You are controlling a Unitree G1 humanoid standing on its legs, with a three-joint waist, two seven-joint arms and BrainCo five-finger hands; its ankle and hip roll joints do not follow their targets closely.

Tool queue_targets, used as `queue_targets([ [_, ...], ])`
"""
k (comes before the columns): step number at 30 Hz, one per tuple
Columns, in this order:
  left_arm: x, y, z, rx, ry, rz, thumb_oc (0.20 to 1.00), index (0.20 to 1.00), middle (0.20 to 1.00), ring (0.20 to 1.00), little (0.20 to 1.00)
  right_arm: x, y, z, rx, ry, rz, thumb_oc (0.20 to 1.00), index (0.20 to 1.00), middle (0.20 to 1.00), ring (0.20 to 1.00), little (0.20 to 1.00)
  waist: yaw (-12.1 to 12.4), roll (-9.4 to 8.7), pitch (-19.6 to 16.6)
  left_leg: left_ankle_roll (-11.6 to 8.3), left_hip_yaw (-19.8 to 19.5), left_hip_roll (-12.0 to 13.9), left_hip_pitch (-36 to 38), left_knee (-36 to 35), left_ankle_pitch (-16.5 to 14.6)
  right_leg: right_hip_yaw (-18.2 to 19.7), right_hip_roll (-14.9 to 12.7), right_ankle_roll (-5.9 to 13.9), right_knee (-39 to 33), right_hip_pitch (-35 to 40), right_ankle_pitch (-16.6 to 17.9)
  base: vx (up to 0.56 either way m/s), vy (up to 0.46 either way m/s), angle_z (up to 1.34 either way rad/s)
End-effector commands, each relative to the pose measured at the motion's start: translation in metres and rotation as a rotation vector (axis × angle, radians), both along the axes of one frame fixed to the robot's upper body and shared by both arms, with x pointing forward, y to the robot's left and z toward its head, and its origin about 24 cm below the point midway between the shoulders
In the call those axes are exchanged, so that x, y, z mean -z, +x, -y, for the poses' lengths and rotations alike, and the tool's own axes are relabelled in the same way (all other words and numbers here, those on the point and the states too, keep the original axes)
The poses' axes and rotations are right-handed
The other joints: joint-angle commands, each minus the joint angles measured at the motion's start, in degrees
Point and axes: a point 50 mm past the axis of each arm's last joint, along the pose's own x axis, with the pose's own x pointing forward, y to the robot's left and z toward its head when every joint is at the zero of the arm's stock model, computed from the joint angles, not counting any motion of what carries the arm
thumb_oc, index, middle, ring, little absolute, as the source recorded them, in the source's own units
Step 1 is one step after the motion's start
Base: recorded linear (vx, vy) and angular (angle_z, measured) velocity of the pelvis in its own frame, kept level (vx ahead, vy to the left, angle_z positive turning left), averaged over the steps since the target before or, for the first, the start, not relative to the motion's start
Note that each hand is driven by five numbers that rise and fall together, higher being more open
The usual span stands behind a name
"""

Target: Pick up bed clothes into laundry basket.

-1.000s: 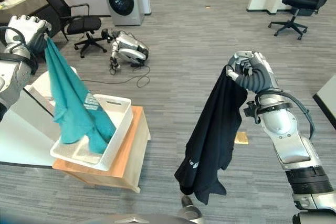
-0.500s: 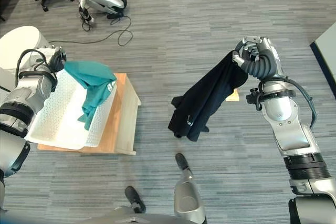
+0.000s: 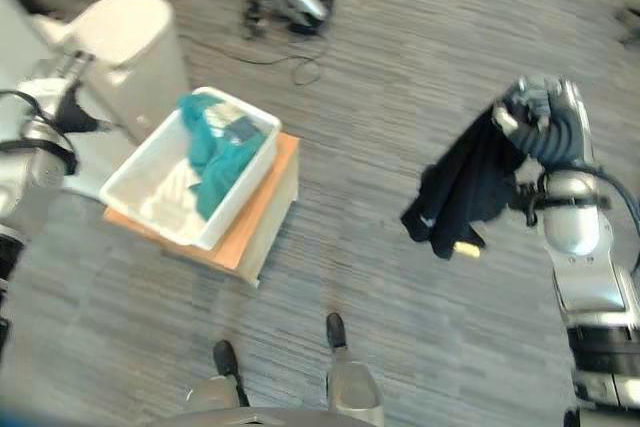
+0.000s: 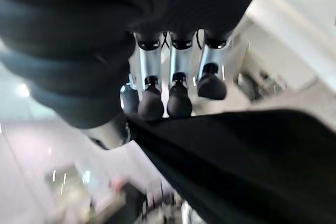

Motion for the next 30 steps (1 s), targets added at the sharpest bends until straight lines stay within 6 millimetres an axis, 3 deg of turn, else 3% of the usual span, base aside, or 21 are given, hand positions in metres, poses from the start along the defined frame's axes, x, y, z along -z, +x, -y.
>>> queue_targets([
  [1,-0.025,-0.02,0.016,0.342,-0.415,0.109,1.0,1.0,1.0,1.0,1.0,-0.04,-0.001,0.007,0.051,-0.083,0.137,0.2,0.2,0.2,0.2,0.2,2.8,-1.17,-5.5,-1.39,0.5,0.2,4.2,0.5,-4.4,0.4,-6.5,7.02,8.0,-1.7,-7.4,0.04,0.118,0.78],
  [2,-0.025,-0.027,0.018,0.448,-0.613,0.135,1.0,1.0,1.0,1.0,1.0,-0.046,0.002,0.006,0.054,-0.092,0.152,0.2,0.2,0.2,0.2,0.2,3.3,-1.51,-6.0,-1.22,0.5,0.0,4.1,0.1,-4.2,0.2,-6.6,7.02,7.9,-1.3,-7.0,0.01,0.084,0.49],
  [3,-0.026,-0.029,0.016,0.449,-0.621,0.135,1.0,1.0,1.0,1.0,1.0,-0.046,0.003,0.005,0.05,-0.092,0.152,0.2,0.2,0.2,0.2,0.2,3.2,-1.49,-6.1,-1.13,0.6,0.1,4.0,0.1,-3.9,0.2,-6.6,7.02,7.9,-1.5,-6.6,0.0,0.101,0.27],
  [4,-0.024,-0.049,0.024,0.746,-1.038,0.101,1.0,1.0,1.0,1.0,1.0,-0.053,0.009,0.008,0.052,-0.076,0.158,0.2,0.2,0.2,0.2,0.2,4.4,-2.32,-6.5,-0.47,0.3,-0.5,4.4,-0.4,-4.0,0.2,-6.7,7.02,7.7,-0.6,-6.1,0.0,0.097,0.18],
  [5,-0.005,-0.058,0.039,0.832,-1.157,-0.009,1.0,1.0,1.0,1.0,1.0,-0.061,0.015,0.014,0.092,-0.095,0.154,0.2,0.2,0.2,0.2,0.2,5.3,-3.72,-6.7,0.0,0.0,-1.0,4.9,-0.7,-4.4,0.1,-6.7,7.02,7.7,0.3,-5.7,0.05,0.108,0.08],
  [8,-0.027,-0.058,0.043,0.903,-1.154,0.072,1.0,1.0,1.0,1.0,1.0,-0.081,0.021,0.025,0.184,-0.203,0.139,0.2,0.2,0.2,0.2,0.2,6.2,-6.22,-7.1,0.45,0.1,-1.8,6.4,-1.7,-4.7,0.8,-6.4,7.02,8.2,1.1,-4.0,0.04,0.039,0.13],
  [10,-0.015,-0.05,0.059,0.895,-1.182,0.037,1.0,1.0,1.0,1.0,1.0,-0.09,0.026,0.027,0.235,-0.264,0.13,0.2,0.2,0.2,0.2,0.2,6.1,-8.06,-7.5,0.89,0.3,-2.5,7.5,-2.7,-5.2,1.0,-5.9,7.02,9.1,1.8,-3.2,0.03,0.033,0.0],
  [11,-0.015,-0.049,0.059,0.896,-1.182,0.04,1.0,1.0,1.0,1.0,1.0,-0.09,0.026,0.027,0.236,-0.265,0.132,0.2,0.2,0.2,0.2,0.2,6.2,-8.04,-7.5,0.94,0.4,-2.5,7.3,-2.7,-4.8,1.1,-5.9,7.02,9.0,1.5,-2.9,0.0,0.195,-0.15],
  [12,0.003,-0.028,0.089,0.865,-1.341,0.037,1.0,1.0,1.0,1.0,1.0,-0.122,0.025,0.027,0.303,-0.367,0.186,0.2,0.2,0.2,0.2,0.2,5.3,-9.49,-7.8,2.88,-0.8,-4.9,9.0,-6.8,-4.8,5.5,0.0,7.02,13.3,0.8,-7.3,0.04,0.277,0.38],
  [13,0.018,-0.02,0.097,0.826,-1.464,0.017,1.0,1.0,1.0,1.0,1.0,-0.142,0.02,0.027,0.348,-0.44,0.212,0.2,0.2,0.2,0.2,0.2,4.1,-9.62,-7.9,3.17,-3.5,-6.0,9.0,-7.6,-5.5,9.0,4.6,7.02,14.0,0.3,-10.1,0.04,0.272,0.55],
  [14,0.017,-0.02,0.097,0.827,-1.465,0.02,1.0,1.0,1.0,1.0,1.0,-0.143,0.021,0.027,0.348,-0.442,0.214,0.2,0.2,0.2,0.2,0.2,4.0,-9.47,-7.9,3.13,-3.5,-5.9,8.8,-7.8,-5.0,9.0,4.7,7.02,13.9,0.1,-9.7,0.09,0.109,0.7],
  [17,0.028,-0.007,0.109,0.775,-1.553,-0.005,1.0,1.0,1.0,1.0,1.0,-0.18,0.01,0.015,0.354,-0.536,0.289,0.2,0.2,0.2,0.2,0.2,2.4,-10.03,-8.0,2.39,-7.6,-6.6,8.4,-8.2,-5.3,13.3,5.4,7.02,12.9,-1.4,-8.0,0.11,-0.061,0.49],
  [18,0.032,0.0,0.121,0.783,-1.627,-0.032,1.0,1.0,1.0,1.0,1.0,-0.198,0.01,0.009,0.359,-0.572,0.309,0.2,0.2,0.2,0.2,0.2,1.2,-10.39,-7.4,1.39,-10.3,-5.8,8.1,-8.2,-5.3,16.4,4.7,7.02,12.1,-3.2,-5.8,0.13,-0.137,0.51],
  [19,0.032,0.001,0.121,0.784,-1.631,-0.027,1.0,1.0,1.0,1.0,1.0,-0.2,0.011,0.008,0.357,-0.575,0.312,0.2,0.2,0.2,0.2,0.2,1.0,-10.13,-7.4,1.39,-10.4,-5.8,8.0,-8.2,-5.3,16.3,4.7,7.02,12.0,-3.2,-5.7,0.14,-0.17,0.3],
  [21,0.041,0.009,0.141,0.788,-1.668,-0.122,1.0,1.0,1.0,1.0,1.0,-0.216,0.014,0.012,0.401,-0.596,0.284,0.2,0.2,0.2,0.2,0.2,-0.4,-11.54,-7.3,-0.18,-13.1,-5.2,8.3,-8.2,-6.0,18.3,2.9,7.02,10.3,-5.5,-1.3,0.18,-0.186,1.09],
  [23,0.044,0.01,0.145,0.792,-1.667,-0.145,1.0,1.0,1.0,1.0,1.0,-0.225,0.016,0.011,0.42,-0.603,0.284,0.2,0.2,0.2,0.2,0.2,-1.5,-11.52,-7.4,-0.49,-13.7,-5.3,8.3,-8.2,-6.2,18.0,2.2,7.02,9.8,-5.8,0.9,0.15,-0.101,0.89],
  [26,0.051,0.01,0.151,0.785,-1.59,-0.208,1.0,1.0,1.0,1.0,1.0,-0.25,0.013,0.009,0.469,-0.63,0.315,0.2,0.2,0.2,0.2,0.2,-2.4,-13.02,-8.7,-1.11,-13.5,-5.9,8.8,-8.2,-6.7,16.3,0.2,7.02,6.9,-4.7,3.9,0.11,-0.055,0.33],
  [28,0.05,0.011,0.147,0.772,-1.572,-0.184,1.0,1.0,1.0,1.0,1.0,-0.261,0.011,0.003,0.475,-0.638,0.346,0.2,0.2,0.2,0.2,0.2,-2.5,-13.03,-9.1,-1.43,-13.3,-5.9,9.0,-8.2,-6.5,15.7,-0.2,7.02,6.0,-4.1,4.9,0.06,-0.052,0.37],
  [30,0.041,0.008,0.125,0.738,-1.521,-0.083,1.0,1.0,1.0,1.0,1.0,-0.285,-0.001,-0.003,0.499,-0.672,0.402,0.2,0.2,0.2,0.2,0.2,-1.5,-13.06,-9.8,-1.78,-13.6,-5.8,9.8,-8.2,-7.0,14.6,0.1,7.02,5.1,-2.8,5.6,0.1,-0.078,0.02],
])
